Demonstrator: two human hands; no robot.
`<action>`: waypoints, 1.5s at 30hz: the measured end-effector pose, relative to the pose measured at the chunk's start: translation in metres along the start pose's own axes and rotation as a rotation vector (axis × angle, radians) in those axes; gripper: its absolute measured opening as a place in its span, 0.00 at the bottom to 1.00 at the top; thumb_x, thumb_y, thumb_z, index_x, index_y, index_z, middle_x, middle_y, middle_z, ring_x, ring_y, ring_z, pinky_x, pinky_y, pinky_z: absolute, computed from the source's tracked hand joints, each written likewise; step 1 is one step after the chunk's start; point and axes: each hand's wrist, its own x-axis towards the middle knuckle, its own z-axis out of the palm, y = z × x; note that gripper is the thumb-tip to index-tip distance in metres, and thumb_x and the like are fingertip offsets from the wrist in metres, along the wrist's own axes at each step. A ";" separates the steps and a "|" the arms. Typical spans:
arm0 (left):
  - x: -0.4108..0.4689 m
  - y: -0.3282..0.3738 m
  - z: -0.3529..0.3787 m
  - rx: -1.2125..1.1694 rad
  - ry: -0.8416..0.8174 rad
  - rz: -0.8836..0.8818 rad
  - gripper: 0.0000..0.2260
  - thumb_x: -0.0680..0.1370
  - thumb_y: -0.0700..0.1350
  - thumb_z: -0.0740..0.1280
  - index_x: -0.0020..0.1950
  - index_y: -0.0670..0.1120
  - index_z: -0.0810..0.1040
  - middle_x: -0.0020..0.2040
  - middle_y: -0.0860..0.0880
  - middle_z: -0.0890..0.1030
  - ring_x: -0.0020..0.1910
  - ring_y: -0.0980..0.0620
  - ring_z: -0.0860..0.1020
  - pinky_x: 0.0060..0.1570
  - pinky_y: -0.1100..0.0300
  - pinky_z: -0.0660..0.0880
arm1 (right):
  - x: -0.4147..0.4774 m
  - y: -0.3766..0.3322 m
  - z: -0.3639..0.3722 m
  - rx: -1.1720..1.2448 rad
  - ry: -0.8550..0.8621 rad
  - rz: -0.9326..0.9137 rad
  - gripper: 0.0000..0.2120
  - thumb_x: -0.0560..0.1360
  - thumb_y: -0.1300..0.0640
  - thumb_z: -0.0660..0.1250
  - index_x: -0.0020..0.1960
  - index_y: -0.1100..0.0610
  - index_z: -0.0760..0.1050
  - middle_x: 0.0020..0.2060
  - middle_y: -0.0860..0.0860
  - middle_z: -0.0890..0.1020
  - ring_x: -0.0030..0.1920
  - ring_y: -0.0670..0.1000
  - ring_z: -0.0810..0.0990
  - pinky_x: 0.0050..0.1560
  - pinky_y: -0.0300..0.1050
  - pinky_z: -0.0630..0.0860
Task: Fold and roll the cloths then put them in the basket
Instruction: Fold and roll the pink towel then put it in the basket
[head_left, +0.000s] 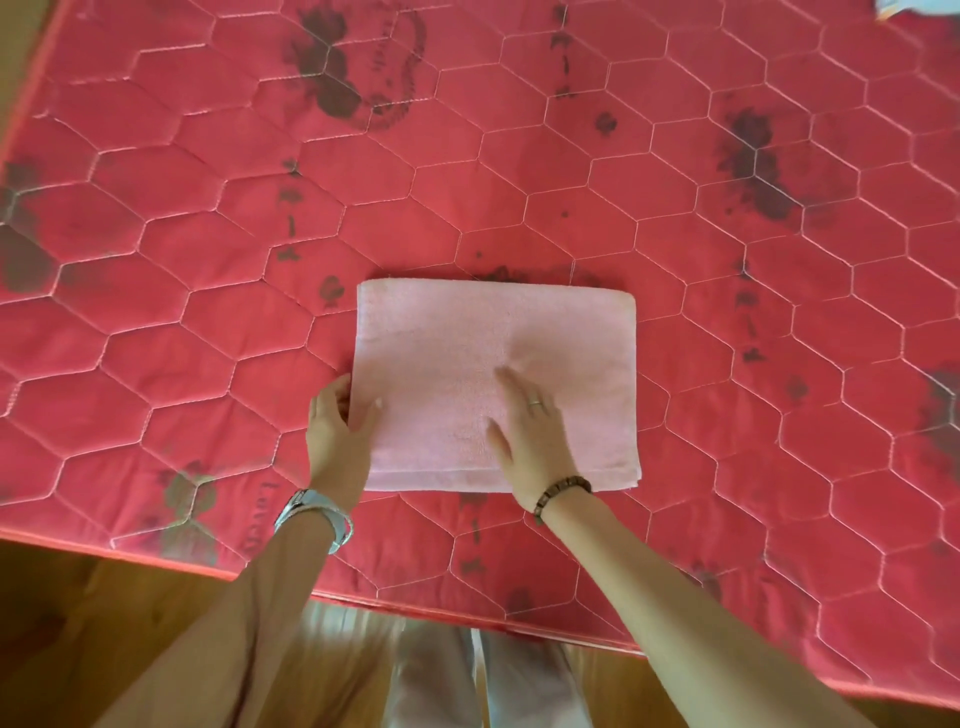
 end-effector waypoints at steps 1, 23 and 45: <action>0.001 0.002 -0.002 -0.025 -0.012 -0.046 0.18 0.78 0.47 0.70 0.67 0.47 0.73 0.60 0.49 0.78 0.57 0.48 0.77 0.57 0.52 0.75 | 0.002 -0.012 0.004 0.069 -0.017 -0.019 0.27 0.81 0.55 0.58 0.78 0.57 0.55 0.77 0.52 0.61 0.77 0.54 0.57 0.77 0.49 0.56; -0.013 -0.008 -0.019 0.008 -0.362 -0.342 0.10 0.75 0.43 0.73 0.54 0.48 0.77 0.50 0.45 0.82 0.47 0.47 0.80 0.53 0.47 0.80 | -0.024 -0.032 0.024 0.346 0.044 0.514 0.13 0.80 0.49 0.60 0.59 0.55 0.74 0.49 0.48 0.79 0.49 0.49 0.78 0.46 0.42 0.73; 0.042 0.051 -0.036 0.627 -0.557 -0.016 0.09 0.73 0.48 0.69 0.48 0.44 0.77 0.43 0.45 0.74 0.38 0.51 0.70 0.30 0.63 0.67 | 0.044 0.031 -0.047 0.506 0.468 0.694 0.14 0.79 0.66 0.57 0.63 0.59 0.72 0.53 0.55 0.78 0.53 0.54 0.77 0.45 0.36 0.67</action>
